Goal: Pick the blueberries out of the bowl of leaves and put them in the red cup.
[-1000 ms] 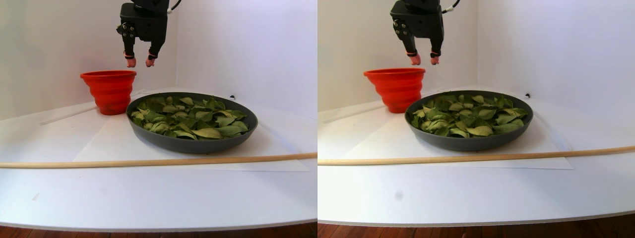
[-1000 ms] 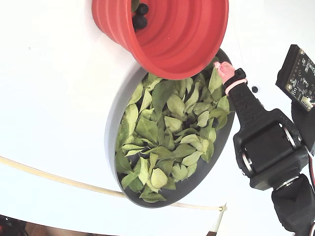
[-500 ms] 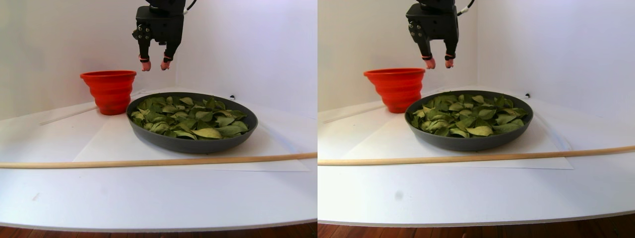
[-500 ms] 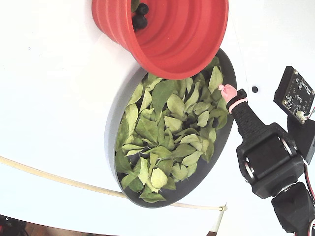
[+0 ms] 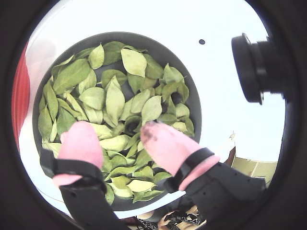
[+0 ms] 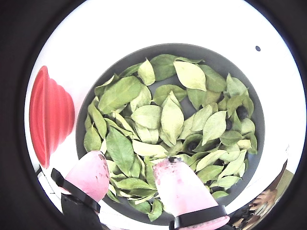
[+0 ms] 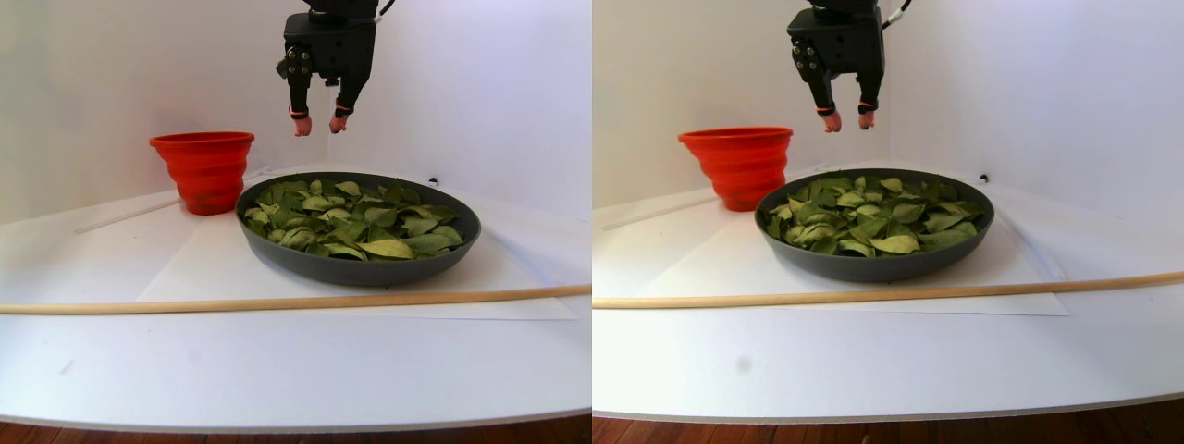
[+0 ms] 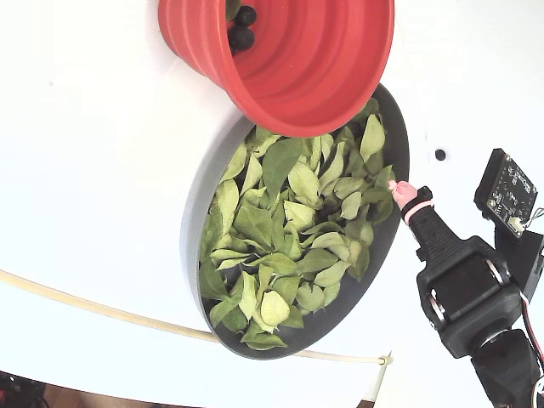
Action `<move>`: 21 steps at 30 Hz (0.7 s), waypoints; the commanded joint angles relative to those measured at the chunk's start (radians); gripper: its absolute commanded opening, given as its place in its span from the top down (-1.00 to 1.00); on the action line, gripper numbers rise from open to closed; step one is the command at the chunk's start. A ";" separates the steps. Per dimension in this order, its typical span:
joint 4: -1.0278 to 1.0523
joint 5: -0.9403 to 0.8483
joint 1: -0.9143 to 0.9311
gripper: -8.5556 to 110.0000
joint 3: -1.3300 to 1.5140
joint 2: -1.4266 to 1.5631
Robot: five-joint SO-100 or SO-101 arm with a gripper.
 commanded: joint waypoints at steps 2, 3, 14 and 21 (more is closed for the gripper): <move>0.000 -0.005 0.038 0.55 -0.008 0.078; 0.000 -0.005 0.043 0.55 -0.006 0.077; 0.000 -0.012 0.098 0.56 -0.003 0.046; -0.005 -0.021 0.132 0.56 0.015 0.025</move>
